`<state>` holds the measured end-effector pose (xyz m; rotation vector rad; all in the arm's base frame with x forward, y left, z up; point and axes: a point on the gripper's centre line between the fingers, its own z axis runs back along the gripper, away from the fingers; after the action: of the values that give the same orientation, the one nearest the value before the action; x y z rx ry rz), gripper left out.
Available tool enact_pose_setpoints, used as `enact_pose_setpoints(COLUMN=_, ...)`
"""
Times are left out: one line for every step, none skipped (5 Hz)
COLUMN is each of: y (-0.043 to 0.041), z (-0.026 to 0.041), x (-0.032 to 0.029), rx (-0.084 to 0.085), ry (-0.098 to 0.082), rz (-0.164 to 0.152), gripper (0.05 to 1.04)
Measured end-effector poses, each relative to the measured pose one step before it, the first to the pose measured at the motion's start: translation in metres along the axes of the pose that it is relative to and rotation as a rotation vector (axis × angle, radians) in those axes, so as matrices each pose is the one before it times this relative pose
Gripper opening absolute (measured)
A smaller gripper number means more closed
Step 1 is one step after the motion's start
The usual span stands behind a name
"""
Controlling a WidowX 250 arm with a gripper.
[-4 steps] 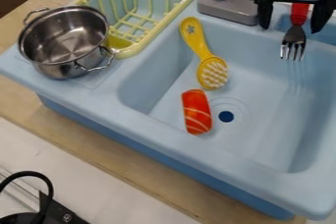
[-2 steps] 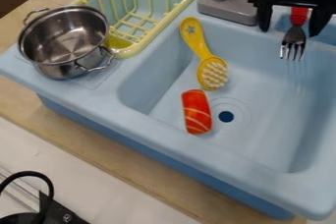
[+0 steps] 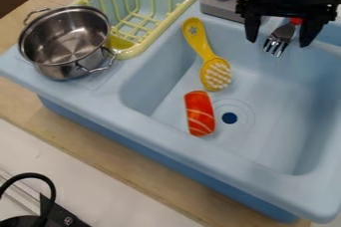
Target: Put the silver pot in the yellow basket
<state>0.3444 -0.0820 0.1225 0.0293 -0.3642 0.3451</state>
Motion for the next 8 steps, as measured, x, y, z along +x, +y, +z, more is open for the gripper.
enact_pose_setpoints(y=0.00315, z=0.0149, x=-0.00144, rx=-0.0052, ry=-0.0563, rz=0.0108, gripper=0.99)
enact_pose_setpoints(y=0.00179, z=0.01656, x=-0.00379, rx=-0.0214, ry=-0.0588, rz=0.0012, gripper=0.99)
enact_pose_setpoints(y=0.00256, z=0.01351, x=-0.00261, rx=-0.0087, ry=0.0005, rz=0.0222, gripper=0.99)
enact_pose_setpoints(y=0.01718, z=0.0017, x=-0.0107, rx=0.0777, ry=0.0965, rz=0.0981, gripper=0.99)
enact_pose_setpoints(y=0.02528, z=-0.00324, x=-0.0034, rx=0.0653, ry=0.1133, rz=0.1315, gripper=0.99)
enact_pose_setpoints(y=0.02534, z=-0.00056, x=0.00352, rx=0.0065, ry=0.0596, rz=0.095, gripper=0.99)
enact_pose_setpoints(y=0.02364, z=-0.00533, x=0.00421, rx=0.0563, ry=0.0341, rz=0.0413, gripper=0.99)
enact_pose_setpoints(y=0.01415, z=0.01179, x=0.00539, rx=-0.0505, ry=-0.0069, rz=0.0259, gripper=0.99)
